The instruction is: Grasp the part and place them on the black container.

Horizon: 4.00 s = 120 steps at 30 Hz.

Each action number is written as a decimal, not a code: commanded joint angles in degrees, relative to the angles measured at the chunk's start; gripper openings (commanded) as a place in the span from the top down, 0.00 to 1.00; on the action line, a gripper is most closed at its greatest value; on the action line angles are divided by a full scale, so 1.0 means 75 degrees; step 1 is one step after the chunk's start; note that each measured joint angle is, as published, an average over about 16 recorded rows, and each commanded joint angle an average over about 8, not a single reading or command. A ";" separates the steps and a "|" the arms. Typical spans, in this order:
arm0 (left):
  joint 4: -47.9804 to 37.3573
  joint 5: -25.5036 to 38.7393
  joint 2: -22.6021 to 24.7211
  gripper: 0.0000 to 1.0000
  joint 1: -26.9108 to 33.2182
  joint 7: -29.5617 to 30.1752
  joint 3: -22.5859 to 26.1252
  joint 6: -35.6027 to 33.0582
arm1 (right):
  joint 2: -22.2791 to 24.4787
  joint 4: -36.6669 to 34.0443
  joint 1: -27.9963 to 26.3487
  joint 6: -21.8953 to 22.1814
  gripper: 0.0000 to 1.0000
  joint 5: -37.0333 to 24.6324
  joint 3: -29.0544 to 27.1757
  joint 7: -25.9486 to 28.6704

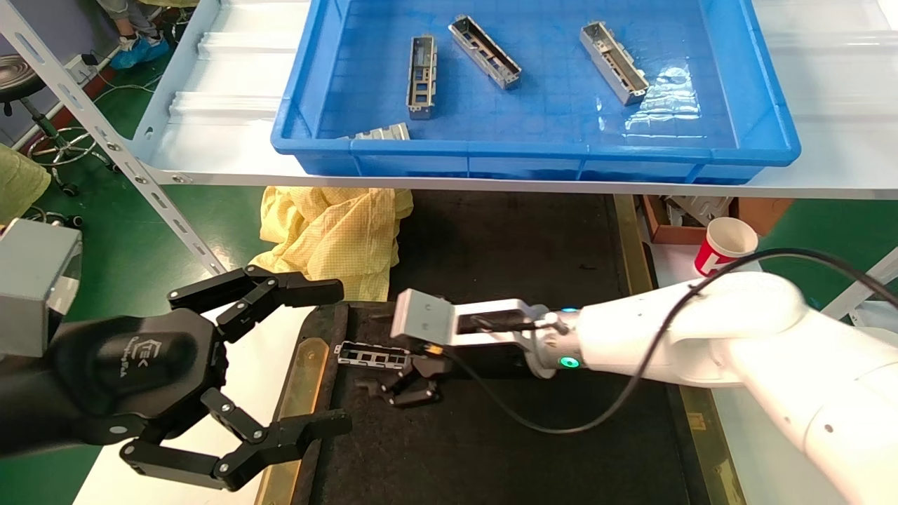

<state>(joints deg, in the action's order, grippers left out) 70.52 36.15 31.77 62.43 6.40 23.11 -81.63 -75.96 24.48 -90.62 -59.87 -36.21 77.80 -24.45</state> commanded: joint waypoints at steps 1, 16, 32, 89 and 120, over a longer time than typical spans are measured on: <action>0.0000 0.0000 0.0000 0.00 0.0000 0.0000 0.0000 0.0000 | 0.0067 -0.0163 -0.0003 -0.0406 0.00 0.0144 -0.0054 -0.0006; -0.0002 -0.0001 -0.0001 0.00 -0.0001 0.0000 -0.0001 0.0002 | 0.0251 -0.0422 0.0102 -0.1143 0.00 0.0541 -0.0240 0.0024; -0.0002 -0.0001 -0.0001 0.00 -0.0001 0.0000 -0.0001 0.0003 | 0.1199 0.0875 0.0787 -0.1511 0.00 0.0266 -0.1691 0.0877; -0.0003 -0.0003 -0.0002 0.00 -0.0003 -0.0001 -0.0001 0.0006 | 0.5624 0.6764 0.3999 -0.3530 0.00 -0.0792 -0.8494 0.4781; -0.0004 -0.0003 -0.0002 0.00 -0.0003 -0.0001 -0.0001 0.0005 | 0.5468 0.6555 0.3882 -0.3447 0.00 -0.0769 -0.8250 0.4696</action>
<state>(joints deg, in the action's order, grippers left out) 70.50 36.13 31.76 62.40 6.39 23.11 -81.59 -34.95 73.65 -61.50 -85.73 -41.98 15.92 10.77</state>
